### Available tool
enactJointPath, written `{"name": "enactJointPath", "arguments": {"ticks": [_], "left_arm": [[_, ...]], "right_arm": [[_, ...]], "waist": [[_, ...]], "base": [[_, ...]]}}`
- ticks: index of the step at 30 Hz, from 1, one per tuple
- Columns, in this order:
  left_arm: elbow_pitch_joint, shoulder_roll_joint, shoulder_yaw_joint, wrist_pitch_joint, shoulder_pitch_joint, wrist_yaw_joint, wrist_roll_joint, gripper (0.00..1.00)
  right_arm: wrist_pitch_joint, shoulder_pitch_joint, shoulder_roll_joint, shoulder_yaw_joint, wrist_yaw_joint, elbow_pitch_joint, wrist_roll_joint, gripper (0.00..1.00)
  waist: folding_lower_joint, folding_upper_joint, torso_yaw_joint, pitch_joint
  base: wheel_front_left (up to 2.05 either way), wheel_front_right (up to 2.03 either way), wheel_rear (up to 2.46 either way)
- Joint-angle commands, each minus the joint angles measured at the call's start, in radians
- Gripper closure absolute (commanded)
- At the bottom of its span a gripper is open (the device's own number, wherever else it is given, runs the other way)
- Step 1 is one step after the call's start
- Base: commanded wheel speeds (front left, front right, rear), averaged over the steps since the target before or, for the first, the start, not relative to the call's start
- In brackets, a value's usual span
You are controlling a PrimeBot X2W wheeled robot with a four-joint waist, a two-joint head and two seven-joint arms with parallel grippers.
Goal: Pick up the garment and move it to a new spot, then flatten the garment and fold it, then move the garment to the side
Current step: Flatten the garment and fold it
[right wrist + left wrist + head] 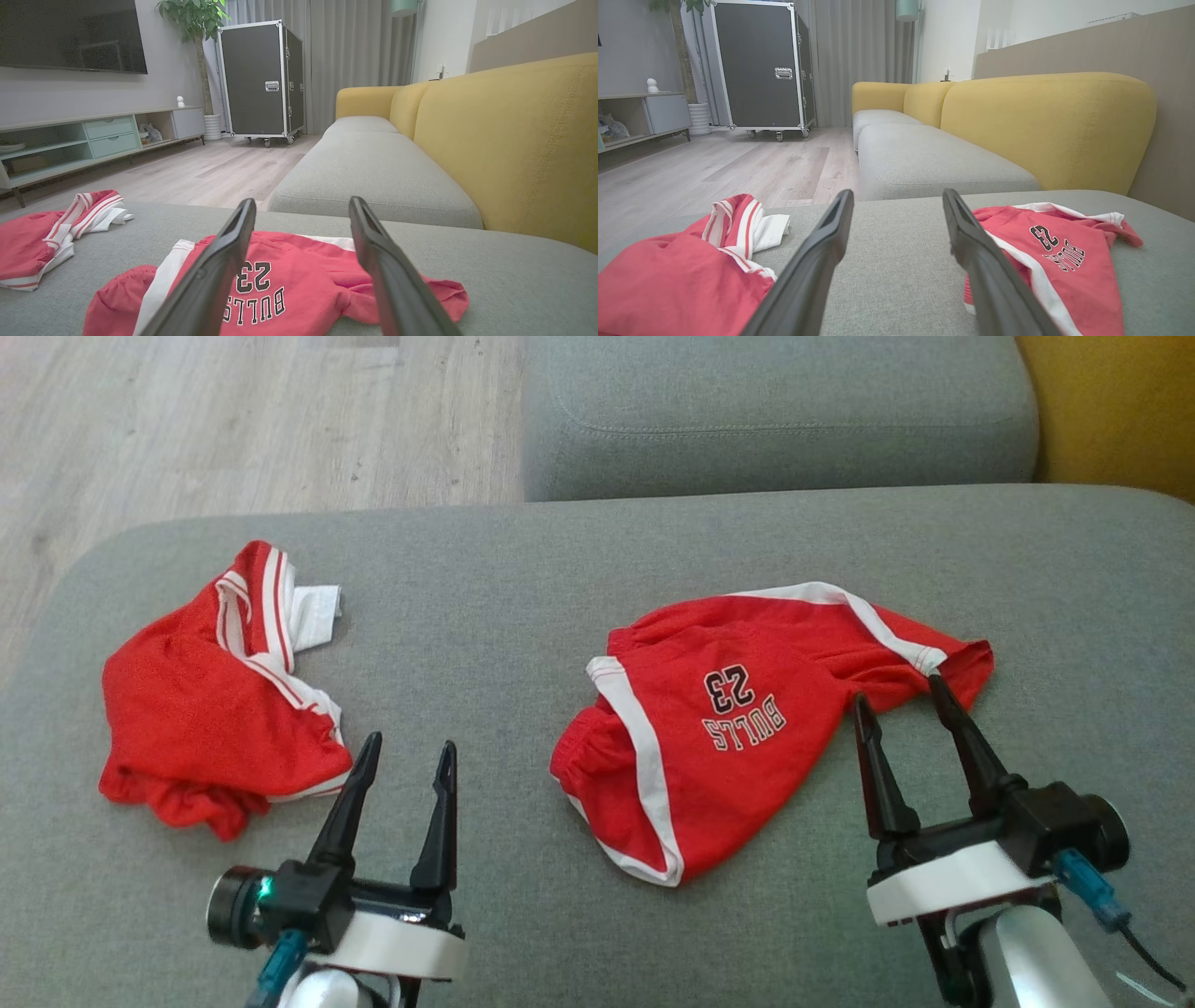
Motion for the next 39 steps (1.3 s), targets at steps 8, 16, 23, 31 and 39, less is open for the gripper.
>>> {"name": "enactJointPath", "arguments": {"ticks": [8,16,23,31,39], "left_arm": [[-0.043,0.001,0.037,-0.009,-0.045,0.026,0.011,0.00],[-0.031,0.001,0.017,-0.009,-0.091,0.043,0.007,0.00],[-0.014,0.001,-0.015,-0.009,-0.117,0.048,-0.013,0.00],[-0.003,0.001,-0.053,-0.009,-0.124,0.056,-0.032,0.00],[0.005,0.001,-0.056,-0.009,-0.116,0.062,-0.035,0.00]], "right_arm": [[-0.006,-0.058,0.004,0.024,0.007,-0.015,-0.022,0.00],[0.071,-0.217,0.004,0.150,0.007,0.129,-0.061,0.00],[0.196,-0.400,0.004,0.268,0.007,0.331,-0.012,0.00],[0.258,-0.509,0.004,0.295,0.007,0.521,-0.034,0.00],[0.245,-0.536,0.004,0.267,0.007,0.640,-0.011,1.00]], "waist": [[0.0002,-0.0001,0.026,0.034],[0.0002,-0.0001,0.104,0.096],[0.0002,-0.0001,0.186,0.126],[0.0002,-0.0001,0.246,0.129],[0.0002,-0.0001,0.257,0.121]], "base": [[0.00,0.00,0.00],[0.00,0.00,0.00],[0.00,0.00,0.00],[0.00,0.00,0.00],[0.00,0.00,0.00]]}}
